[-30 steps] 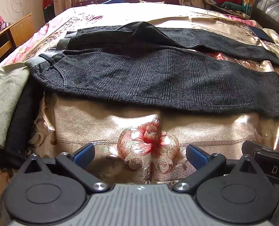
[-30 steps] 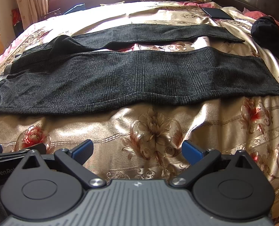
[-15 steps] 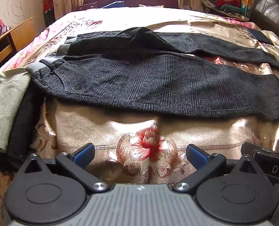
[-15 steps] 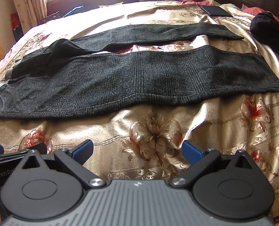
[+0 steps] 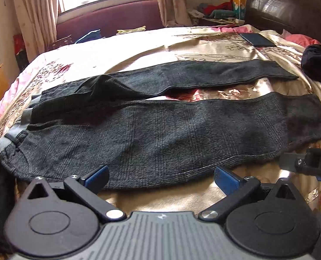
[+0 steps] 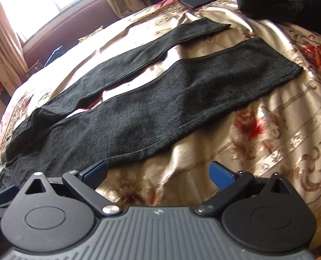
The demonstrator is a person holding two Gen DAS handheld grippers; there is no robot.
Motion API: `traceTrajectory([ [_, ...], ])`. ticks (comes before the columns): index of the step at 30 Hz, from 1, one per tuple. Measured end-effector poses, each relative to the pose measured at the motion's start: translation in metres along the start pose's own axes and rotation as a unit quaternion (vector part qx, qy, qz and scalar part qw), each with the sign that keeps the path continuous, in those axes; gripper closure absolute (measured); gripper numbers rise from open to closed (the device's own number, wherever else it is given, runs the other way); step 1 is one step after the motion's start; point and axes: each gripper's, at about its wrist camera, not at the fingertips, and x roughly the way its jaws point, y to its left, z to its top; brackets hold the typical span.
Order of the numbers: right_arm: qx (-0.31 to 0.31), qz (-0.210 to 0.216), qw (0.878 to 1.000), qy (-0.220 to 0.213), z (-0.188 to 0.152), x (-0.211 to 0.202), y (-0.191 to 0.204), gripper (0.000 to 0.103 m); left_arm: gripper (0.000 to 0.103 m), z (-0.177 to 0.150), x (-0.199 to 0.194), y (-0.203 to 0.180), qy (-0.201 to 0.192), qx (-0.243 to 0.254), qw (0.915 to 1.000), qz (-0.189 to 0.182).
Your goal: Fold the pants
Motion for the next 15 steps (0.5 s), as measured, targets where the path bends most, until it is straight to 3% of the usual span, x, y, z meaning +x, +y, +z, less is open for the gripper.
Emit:
traceTrajectory([
  [6,0.105,-0.041,0.993,-0.030,0.020,-0.003,-0.088,0.004,0.000,0.010,0.018,-0.059,-0.025,0.081,0.9947,-0.058],
  [9,0.140,-0.044,0.987,-0.061,0.037,0.000,-0.120,0.015,0.000,0.015,0.030,-0.084,-0.026,0.099,0.9907,-0.089],
  [11,0.151,-0.051,0.984,-0.080,0.051,0.010,-0.134,0.015,0.000,0.022,0.039,-0.098,-0.027,0.106,0.9885,-0.104],
  [15,0.189,-0.042,0.978,-0.072,0.066,0.039,-0.160,0.024,0.000,0.033,0.054,-0.120,-0.033,0.127,0.9845,-0.117],
])
